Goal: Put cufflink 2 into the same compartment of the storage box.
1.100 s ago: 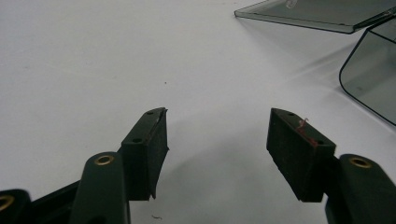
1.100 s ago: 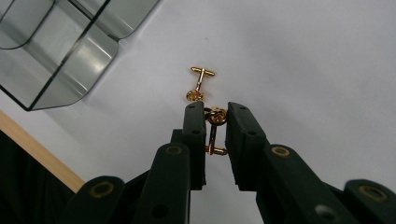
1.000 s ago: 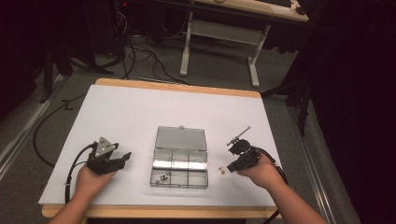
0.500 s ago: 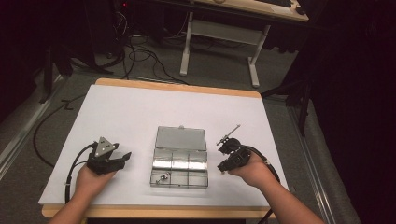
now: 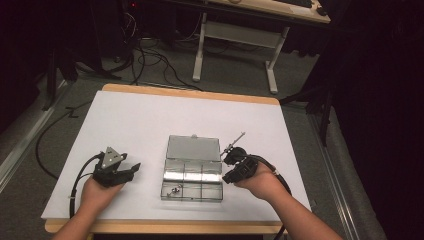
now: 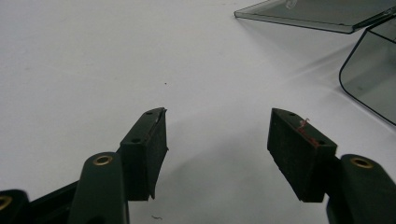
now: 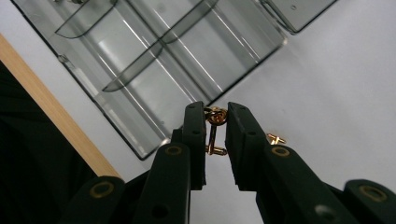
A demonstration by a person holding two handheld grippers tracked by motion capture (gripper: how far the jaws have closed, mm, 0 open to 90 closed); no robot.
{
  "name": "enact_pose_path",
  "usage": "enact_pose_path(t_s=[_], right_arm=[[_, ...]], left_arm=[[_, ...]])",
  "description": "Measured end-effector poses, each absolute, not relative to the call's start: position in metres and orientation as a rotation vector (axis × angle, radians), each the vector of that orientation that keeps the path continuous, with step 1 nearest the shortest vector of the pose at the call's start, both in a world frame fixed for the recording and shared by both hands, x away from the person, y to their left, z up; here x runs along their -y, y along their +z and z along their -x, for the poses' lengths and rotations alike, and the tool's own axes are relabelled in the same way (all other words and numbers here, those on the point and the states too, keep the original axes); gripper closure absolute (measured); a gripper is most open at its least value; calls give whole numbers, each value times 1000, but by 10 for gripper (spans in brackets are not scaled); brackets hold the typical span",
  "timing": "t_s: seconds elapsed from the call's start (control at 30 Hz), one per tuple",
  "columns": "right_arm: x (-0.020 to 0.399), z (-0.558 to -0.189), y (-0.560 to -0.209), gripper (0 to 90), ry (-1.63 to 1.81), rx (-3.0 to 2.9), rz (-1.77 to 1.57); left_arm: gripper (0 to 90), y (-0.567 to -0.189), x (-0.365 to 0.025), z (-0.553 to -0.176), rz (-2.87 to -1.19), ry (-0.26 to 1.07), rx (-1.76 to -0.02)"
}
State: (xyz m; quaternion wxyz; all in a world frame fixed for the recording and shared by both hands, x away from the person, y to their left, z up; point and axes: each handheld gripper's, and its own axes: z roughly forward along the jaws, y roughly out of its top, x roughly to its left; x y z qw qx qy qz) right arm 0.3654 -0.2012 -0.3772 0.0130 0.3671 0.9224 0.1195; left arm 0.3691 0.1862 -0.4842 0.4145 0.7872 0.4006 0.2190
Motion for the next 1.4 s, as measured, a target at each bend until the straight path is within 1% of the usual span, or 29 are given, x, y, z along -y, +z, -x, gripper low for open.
enact_pose_path(t_s=[0.03,0.37,0.6,1.2,1.4], right_arm=[[198,-364,-377,789,367,-2871,-1171],[176,-360,-384,789,379,-2927,-1052],[165,-357,-394,789,370,-2944,-1031],[151,-355,-434,787,305,-2988,-1004],[150,-355,-438,784,309,-2993,-998]], left_arm=[[382,-484,-186,-369,-1980,550,-1004],[385,-484,-186,-369,-1976,551,-1005],[384,-484,-187,-368,-1973,556,-1005],[380,-484,-187,-368,-1968,552,-1002],[380,-484,-187,-368,-1966,553,-1003]])
